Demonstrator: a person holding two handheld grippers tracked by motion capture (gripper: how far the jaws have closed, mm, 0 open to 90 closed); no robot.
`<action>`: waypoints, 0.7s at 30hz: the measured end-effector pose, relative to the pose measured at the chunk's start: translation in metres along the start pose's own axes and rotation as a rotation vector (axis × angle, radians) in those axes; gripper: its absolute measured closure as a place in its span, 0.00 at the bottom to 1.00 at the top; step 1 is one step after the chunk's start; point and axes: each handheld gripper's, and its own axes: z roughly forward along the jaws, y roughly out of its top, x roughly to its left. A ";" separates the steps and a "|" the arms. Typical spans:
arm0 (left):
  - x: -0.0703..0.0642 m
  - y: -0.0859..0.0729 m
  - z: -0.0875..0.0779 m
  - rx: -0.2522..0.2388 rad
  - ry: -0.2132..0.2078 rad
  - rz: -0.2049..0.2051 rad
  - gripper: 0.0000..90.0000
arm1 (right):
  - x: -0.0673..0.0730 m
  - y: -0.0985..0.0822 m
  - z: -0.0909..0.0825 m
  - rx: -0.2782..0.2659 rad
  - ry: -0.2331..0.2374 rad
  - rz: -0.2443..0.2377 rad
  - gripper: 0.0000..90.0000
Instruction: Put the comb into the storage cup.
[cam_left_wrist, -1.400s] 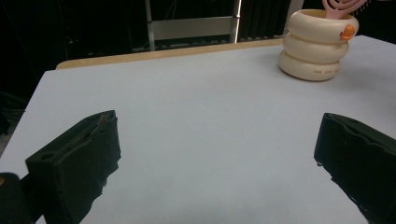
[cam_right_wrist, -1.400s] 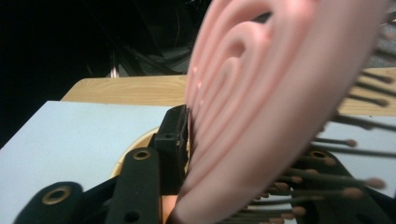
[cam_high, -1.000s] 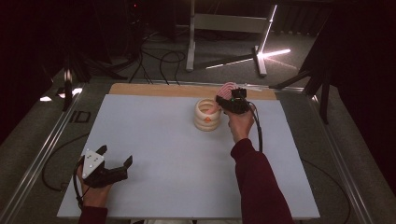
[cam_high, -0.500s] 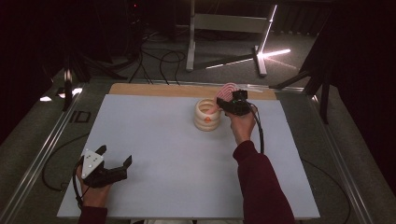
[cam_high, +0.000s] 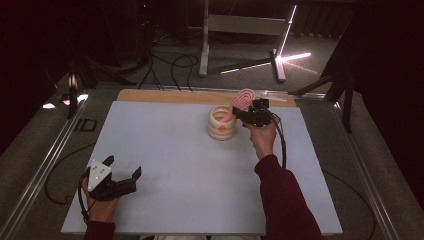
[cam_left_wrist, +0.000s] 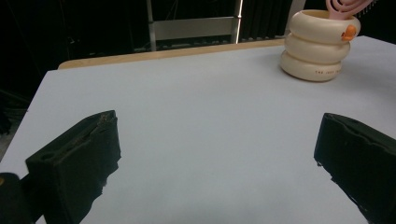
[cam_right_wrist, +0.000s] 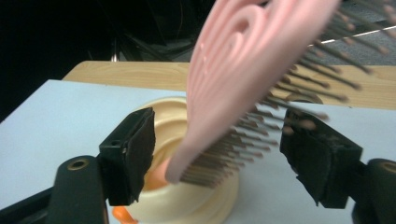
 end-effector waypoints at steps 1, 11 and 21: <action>0.000 0.000 0.000 0.000 -0.001 0.000 0.01 | 0.000 -0.001 -0.001 0.003 -0.005 -0.006 0.27; -0.001 0.000 0.001 0.004 -0.006 -0.005 0.01 | -0.001 -0.009 -0.014 0.012 -0.028 -0.080 0.15; -0.001 0.000 0.002 0.011 -0.007 -0.002 0.01 | -0.001 -0.022 -0.021 0.031 -0.025 -0.130 0.12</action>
